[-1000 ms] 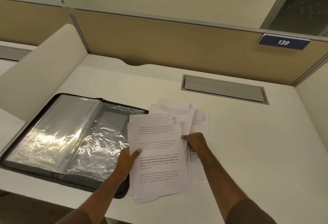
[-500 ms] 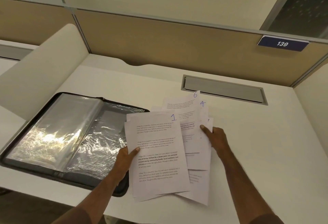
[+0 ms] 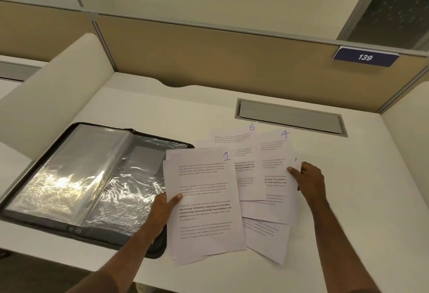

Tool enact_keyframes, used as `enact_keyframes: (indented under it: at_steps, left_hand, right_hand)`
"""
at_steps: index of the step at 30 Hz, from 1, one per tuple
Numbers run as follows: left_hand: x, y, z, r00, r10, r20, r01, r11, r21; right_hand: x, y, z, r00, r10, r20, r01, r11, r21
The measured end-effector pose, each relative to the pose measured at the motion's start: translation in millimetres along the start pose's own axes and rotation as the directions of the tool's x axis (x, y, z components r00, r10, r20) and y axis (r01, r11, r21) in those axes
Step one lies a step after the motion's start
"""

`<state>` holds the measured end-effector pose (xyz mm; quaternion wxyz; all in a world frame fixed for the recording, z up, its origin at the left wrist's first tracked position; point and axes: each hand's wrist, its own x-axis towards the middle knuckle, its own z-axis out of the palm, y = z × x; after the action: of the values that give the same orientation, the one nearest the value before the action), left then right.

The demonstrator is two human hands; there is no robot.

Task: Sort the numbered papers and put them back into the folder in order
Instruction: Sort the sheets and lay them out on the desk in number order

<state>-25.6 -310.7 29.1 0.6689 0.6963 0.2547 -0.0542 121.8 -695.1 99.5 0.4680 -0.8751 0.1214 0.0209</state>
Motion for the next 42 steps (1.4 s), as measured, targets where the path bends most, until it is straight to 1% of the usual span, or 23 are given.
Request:
enact_keyframes:
  at_steps: [3,5,7,9,11,14,18,19,20,21,23,25,26,27,30,32,34,37,39,42]
  left_hand:
    - [-1,2,1,1.000,-0.002,0.003,0.002,1.000,-0.015]
    - [-2,3,2,1.000,-0.004,0.009,0.004,0.999,-0.036]
    - [-2,6,3,1.000,-0.011,0.016,0.012,0.998,-0.063]
    - [-2,9,4,0.999,-0.013,0.043,0.018,0.995,-0.098]
    - [-3,16,7,0.997,-0.005,0.083,0.016,0.991,-0.134]
    - [-5,27,12,0.991,0.002,0.130,0.023,0.982,-0.189]
    - [-2,37,24,0.988,0.008,0.154,0.037,0.957,-0.288]
    - [-2,42,28,0.988,0.010,0.154,0.039,0.948,-0.315]
    - [-3,47,31,0.988,0.011,0.156,0.043,0.941,-0.337]
    - [-4,51,35,0.987,0.004,0.163,0.053,0.937,-0.345]
    - [-5,57,41,0.984,-0.020,0.178,0.082,0.933,-0.349]
    - [-6,63,46,0.982,-0.047,0.184,0.114,0.920,-0.376]
    - [-6,65,49,0.982,-0.057,0.180,0.125,0.911,-0.393]
    - [-6,67,51,0.984,-0.058,0.171,0.125,0.904,-0.409]
    - [-9,71,60,0.994,-0.035,0.102,0.077,0.889,-0.451]
    - [-8,69,63,0.997,-0.020,0.071,0.050,0.886,-0.461]
    - [-7,66,64,0.997,-0.017,0.077,0.049,0.892,-0.449]
    - [-7,58,63,0.994,-0.014,0.106,0.053,0.924,-0.380]
    - [-10,55,61,0.992,-0.021,0.123,0.061,0.943,-0.327]
    - [-11,46,51,0.989,-0.067,0.133,0.100,0.960,-0.260]
  right_hand:
    - [0,8,-5,0.988,-0.044,-0.151,0.014,0.981,-0.192]
    - [-2,13,-4,0.979,-0.119,-0.168,0.062,0.949,-0.310]
    - [-3,19,-3,0.971,-0.186,-0.151,0.111,0.907,-0.406]
    - [-5,25,-1,0.963,-0.217,-0.162,0.119,0.875,-0.470]
    - [-9,26,1,0.948,-0.248,-0.202,0.113,0.850,-0.514]
    - [-17,23,0,0.915,-0.316,-0.252,0.157,0.853,-0.498]
    - [-25,1,-11,0.837,-0.396,-0.377,0.232,0.882,-0.411]
    - [-27,-8,-14,0.818,-0.406,-0.407,0.260,0.893,-0.368]
    - [-29,-17,-17,0.809,-0.406,-0.425,0.304,0.908,-0.288]
    - [-30,-25,-21,0.817,-0.388,-0.426,0.347,0.922,-0.173]
    - [-31,-41,-28,0.876,-0.298,-0.379,0.358,0.928,0.098]
    - [-31,-53,-32,0.943,-0.191,-0.272,0.278,0.902,0.330]
    - [-31,-55,-31,0.967,-0.163,-0.194,0.231,0.884,0.407]
    - [-31,-55,-28,0.981,-0.156,-0.113,0.191,0.873,0.448]
    - [-37,-42,-8,0.989,-0.117,0.089,0.051,0.840,0.541]
    - [-44,-30,12,0.981,-0.080,0.179,-0.040,0.812,0.583]
    - [-56,-19,35,0.964,-0.031,0.266,-0.145,0.775,0.615]
    - [-78,-8,63,0.911,0.060,0.407,-0.313,0.745,0.589]
    - [-88,-3,73,0.879,0.082,0.469,-0.354,0.771,0.529]
    - [-93,-1,77,0.860,0.076,0.505,-0.328,0.840,0.432]
